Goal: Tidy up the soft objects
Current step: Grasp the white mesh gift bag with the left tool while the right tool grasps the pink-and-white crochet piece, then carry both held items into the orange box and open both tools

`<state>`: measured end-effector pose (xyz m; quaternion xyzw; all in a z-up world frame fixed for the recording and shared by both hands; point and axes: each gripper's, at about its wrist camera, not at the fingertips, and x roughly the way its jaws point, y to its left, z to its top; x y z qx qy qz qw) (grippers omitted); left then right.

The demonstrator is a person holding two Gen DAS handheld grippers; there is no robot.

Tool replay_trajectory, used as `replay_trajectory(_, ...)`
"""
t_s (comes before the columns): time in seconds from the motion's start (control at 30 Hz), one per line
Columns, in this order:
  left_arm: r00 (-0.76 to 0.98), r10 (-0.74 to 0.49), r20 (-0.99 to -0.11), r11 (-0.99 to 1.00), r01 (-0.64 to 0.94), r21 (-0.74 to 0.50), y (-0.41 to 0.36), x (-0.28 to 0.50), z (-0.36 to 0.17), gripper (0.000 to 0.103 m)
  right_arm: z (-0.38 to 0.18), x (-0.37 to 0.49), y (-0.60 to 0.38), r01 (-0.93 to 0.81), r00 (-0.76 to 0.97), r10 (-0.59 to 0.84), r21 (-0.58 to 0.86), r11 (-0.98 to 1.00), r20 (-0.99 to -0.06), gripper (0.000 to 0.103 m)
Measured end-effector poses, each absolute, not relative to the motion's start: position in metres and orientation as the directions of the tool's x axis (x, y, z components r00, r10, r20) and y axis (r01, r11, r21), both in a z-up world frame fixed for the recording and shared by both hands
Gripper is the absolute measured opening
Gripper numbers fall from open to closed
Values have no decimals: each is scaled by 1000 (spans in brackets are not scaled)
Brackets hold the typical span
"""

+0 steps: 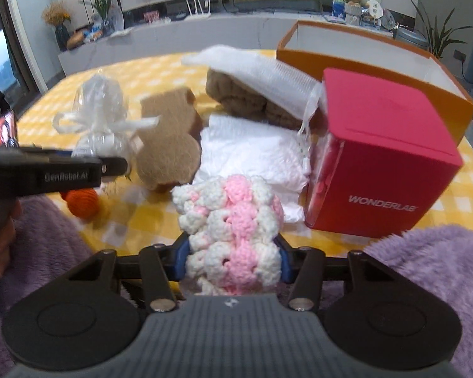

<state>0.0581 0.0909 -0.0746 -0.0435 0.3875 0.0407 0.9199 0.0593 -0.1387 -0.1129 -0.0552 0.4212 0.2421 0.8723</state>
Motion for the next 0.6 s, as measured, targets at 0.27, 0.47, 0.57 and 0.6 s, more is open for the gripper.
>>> replay_trajectory(0.27, 746, -28, -666, 994, -47, -94, 66, 42, -44, 52, -86, 39, -165, -454, 586, 434, 166, 875, -684, 52)
replay_trajectory(0.47, 755, -133, -643, 985, 28, -171, 45, 49, -16, 51, -57, 34, -185, -444, 650, 446, 170, 880, -615, 52)
replay_trajectory(0.57, 758, -178, -628, 979, 69, -193, 35, 57, -4, 51, -43, 37, -197, -428, 678, 447, 182, 885, -583, 52)
replay_trajectory(0.6, 760, -191, -622, 977, 83, -198, 32, 61, 0, 51, -38, 38, -202, -423, 689, 448, 185, 887, -571, 52)
